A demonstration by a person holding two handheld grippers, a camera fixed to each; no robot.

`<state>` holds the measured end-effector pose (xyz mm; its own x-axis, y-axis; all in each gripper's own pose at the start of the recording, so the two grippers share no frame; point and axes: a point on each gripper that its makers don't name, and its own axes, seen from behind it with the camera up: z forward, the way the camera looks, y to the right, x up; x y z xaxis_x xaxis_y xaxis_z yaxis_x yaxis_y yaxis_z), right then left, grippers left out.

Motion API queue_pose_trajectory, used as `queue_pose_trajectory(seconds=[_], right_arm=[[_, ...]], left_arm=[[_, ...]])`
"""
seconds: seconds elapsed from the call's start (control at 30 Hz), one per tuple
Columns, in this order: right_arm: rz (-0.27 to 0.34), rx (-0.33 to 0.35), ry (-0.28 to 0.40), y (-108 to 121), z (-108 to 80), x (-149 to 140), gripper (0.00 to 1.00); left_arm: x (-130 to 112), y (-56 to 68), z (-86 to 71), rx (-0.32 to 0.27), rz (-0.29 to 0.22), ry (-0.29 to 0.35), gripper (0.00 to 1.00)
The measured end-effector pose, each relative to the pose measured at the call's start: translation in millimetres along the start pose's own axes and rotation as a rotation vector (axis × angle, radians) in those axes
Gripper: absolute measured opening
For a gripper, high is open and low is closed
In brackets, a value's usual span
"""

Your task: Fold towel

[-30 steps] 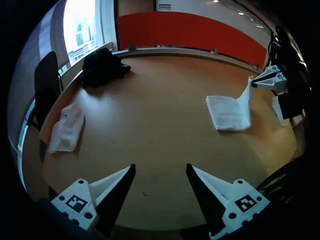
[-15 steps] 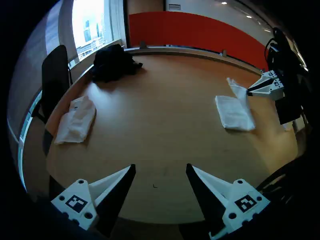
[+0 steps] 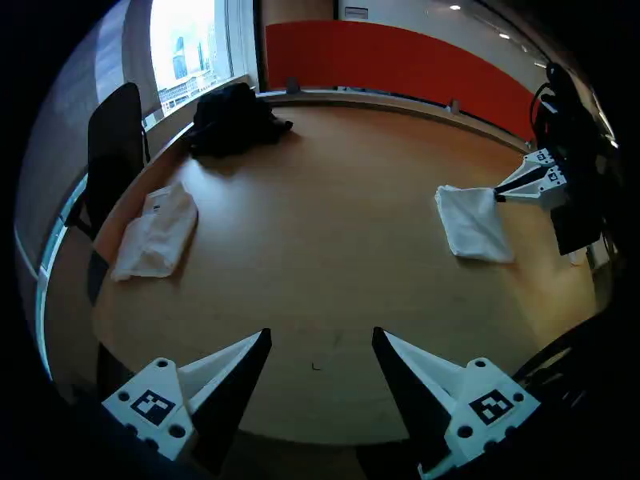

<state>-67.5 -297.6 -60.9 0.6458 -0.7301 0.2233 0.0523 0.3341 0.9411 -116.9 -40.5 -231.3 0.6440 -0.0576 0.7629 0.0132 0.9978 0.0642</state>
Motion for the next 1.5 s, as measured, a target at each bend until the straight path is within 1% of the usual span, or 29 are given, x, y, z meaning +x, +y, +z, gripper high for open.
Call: queue_pose_trajectory(seconds=[0.03,0.07,0.23,0.3,0.4,0.7,1.0,1.5], right_arm=[[-0.001,0.005,-0.001,-1.5,0.4,-0.1,0.08],[-0.002,0.010,-0.002,-2.9,0.7,-0.1,0.15],[-0.007,0.015,-0.011,-5.9,1.9,-3.5,0.61],[-0.008,0.011,-0.017,-5.8,2.2,-5.9,0.69],[-0.006,0.007,-0.024,-6.0,2.3,-10.4,0.71],[0.034,-0.023,-0.033,-3.4,0.0,-26.3,0.71],[0.064,-0.049,-0.059,-4.3,-6.0,-52.8,0.71],[0.137,-0.076,-0.121,-19.2,-13.0,-103.7,0.71]], left_arm=[[0.3,0.0,0.4,0.000,0.001,0.000,0.94],[0.6,-0.1,0.7,0.000,0.002,-0.001,0.94],[2.2,-0.3,1.4,0.000,0.004,-0.001,0.94],[2.4,-0.5,1.5,0.001,0.003,-0.001,0.94],[2.6,-0.6,1.8,0.002,0.001,-0.001,0.94],[5.5,-0.4,3.6,0.003,0.001,0.003,0.94],[9.0,1.7,5.0,-0.001,0.012,0.005,0.94],[12.9,8.1,6.0,-0.010,0.026,0.006,0.94]])
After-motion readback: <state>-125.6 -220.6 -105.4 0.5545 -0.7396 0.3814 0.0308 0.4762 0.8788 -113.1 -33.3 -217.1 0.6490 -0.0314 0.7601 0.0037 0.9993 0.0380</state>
